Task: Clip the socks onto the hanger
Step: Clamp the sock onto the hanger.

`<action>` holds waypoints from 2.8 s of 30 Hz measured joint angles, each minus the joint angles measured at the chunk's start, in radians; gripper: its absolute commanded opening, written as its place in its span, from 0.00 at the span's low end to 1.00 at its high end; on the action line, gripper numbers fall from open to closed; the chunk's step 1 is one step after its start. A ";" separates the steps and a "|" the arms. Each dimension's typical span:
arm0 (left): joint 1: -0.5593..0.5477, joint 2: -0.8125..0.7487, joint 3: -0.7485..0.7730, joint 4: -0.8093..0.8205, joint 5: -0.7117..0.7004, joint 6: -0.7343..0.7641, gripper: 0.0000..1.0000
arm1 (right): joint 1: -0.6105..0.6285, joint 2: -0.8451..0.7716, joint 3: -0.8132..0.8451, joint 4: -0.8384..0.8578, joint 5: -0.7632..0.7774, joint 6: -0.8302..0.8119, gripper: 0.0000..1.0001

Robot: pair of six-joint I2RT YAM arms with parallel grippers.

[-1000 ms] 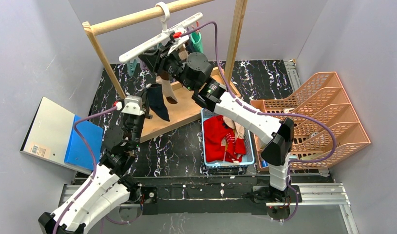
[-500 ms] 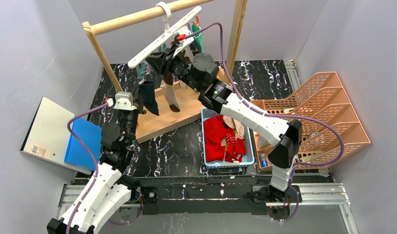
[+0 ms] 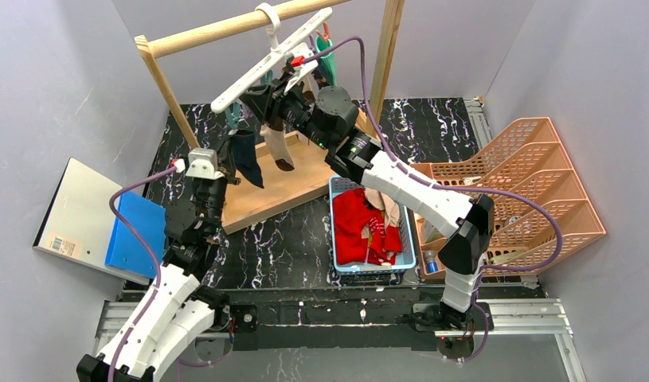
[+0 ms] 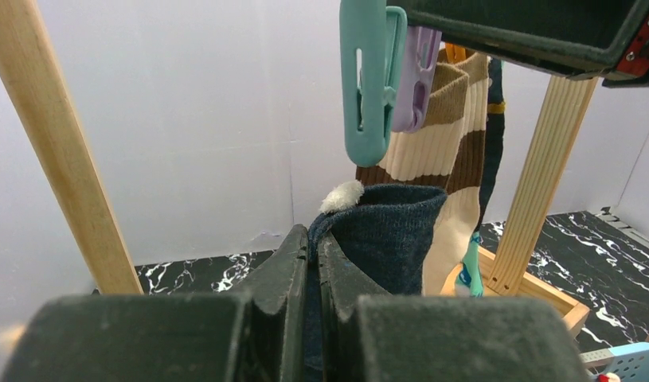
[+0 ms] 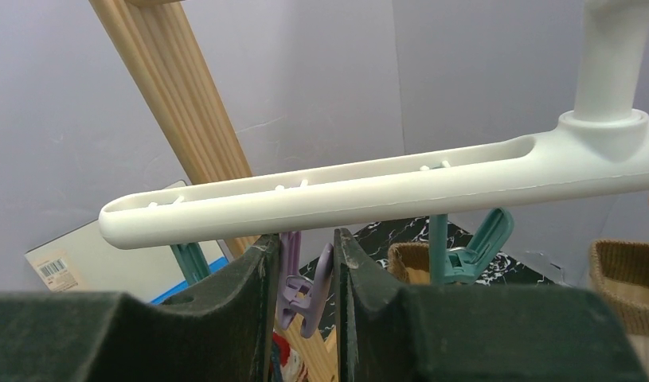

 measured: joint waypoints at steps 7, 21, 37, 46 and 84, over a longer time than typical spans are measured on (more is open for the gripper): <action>0.000 0.015 0.023 0.011 -0.001 0.000 0.00 | -0.001 -0.003 -0.007 0.003 -0.011 0.001 0.01; 0.000 0.054 0.039 0.041 -0.008 0.000 0.00 | -0.006 -0.011 -0.032 0.029 -0.029 0.005 0.01; 0.000 0.080 0.058 0.064 -0.008 0.000 0.00 | -0.009 -0.021 -0.053 0.043 -0.034 0.009 0.01; 0.000 0.096 0.066 0.067 -0.008 0.002 0.00 | -0.011 -0.031 -0.070 0.054 -0.036 0.009 0.01; 0.000 0.101 0.068 0.071 -0.008 0.000 0.00 | -0.013 -0.049 -0.099 0.075 -0.048 0.009 0.01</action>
